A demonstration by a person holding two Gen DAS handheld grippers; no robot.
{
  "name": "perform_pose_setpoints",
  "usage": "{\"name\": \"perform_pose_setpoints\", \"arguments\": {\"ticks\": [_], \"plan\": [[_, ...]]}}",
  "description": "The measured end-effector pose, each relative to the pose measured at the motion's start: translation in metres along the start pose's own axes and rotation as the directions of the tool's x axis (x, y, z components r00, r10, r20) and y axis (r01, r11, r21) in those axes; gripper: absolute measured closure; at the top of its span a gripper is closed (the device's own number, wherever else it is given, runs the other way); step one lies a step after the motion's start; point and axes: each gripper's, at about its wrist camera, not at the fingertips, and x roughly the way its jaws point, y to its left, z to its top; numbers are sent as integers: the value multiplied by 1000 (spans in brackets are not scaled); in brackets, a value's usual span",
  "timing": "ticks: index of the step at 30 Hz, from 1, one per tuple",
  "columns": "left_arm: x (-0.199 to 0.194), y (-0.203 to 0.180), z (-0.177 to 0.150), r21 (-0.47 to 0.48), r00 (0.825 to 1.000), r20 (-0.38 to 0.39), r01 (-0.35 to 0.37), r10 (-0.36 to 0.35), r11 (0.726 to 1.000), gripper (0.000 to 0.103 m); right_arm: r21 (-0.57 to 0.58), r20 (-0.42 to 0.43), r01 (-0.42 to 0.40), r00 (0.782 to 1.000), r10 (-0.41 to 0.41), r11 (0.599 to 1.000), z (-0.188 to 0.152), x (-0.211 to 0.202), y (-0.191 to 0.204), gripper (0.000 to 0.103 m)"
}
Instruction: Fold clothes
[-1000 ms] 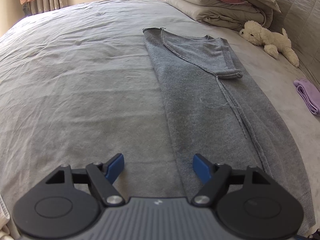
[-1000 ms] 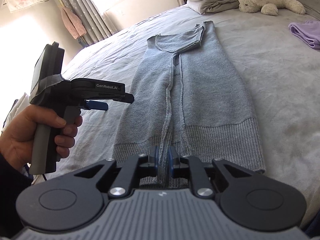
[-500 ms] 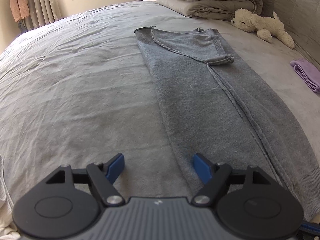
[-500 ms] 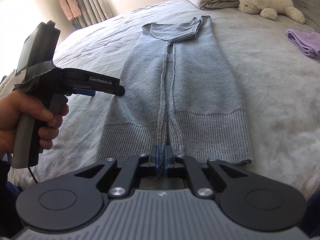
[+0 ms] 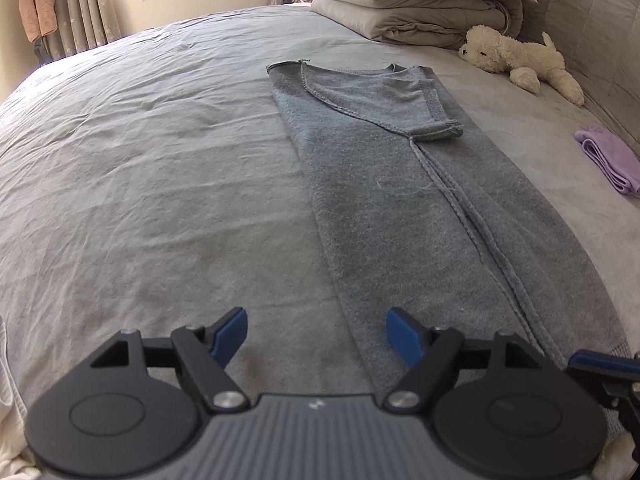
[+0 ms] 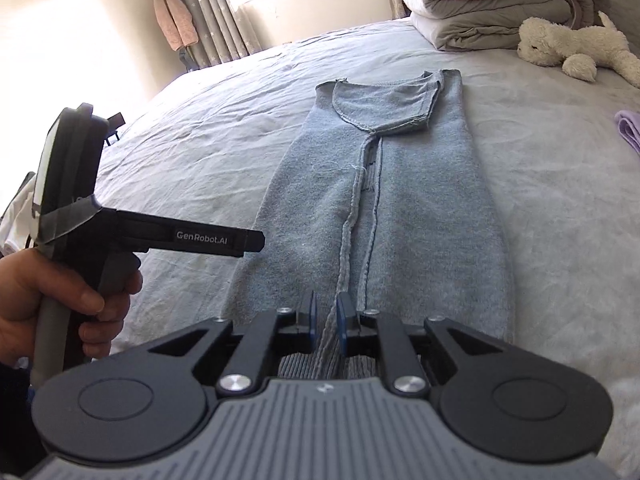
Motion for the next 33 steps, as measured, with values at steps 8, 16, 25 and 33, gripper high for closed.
{"name": "perform_pose_setpoints", "arguments": {"ticks": [8,16,25,33], "plan": [[-4,0,-1,32,1000,-6,9,-8,999,25,-131,-108,10,994,-25,991,-11,20,-2,86],[1,1,3,10,1000,-2,-7,7,1000,25,-100,-44,-28,999,23,995,49,29,-21,83],[2,6,9,-26,1000,-4,8,-8,1000,25,-221,-87,106,988,-128,969,40,65,-24,96],[0,6,12,-35,1000,6,16,-16,999,25,-220,-96,90,989,-113,971,36,65,-23,87]]}}
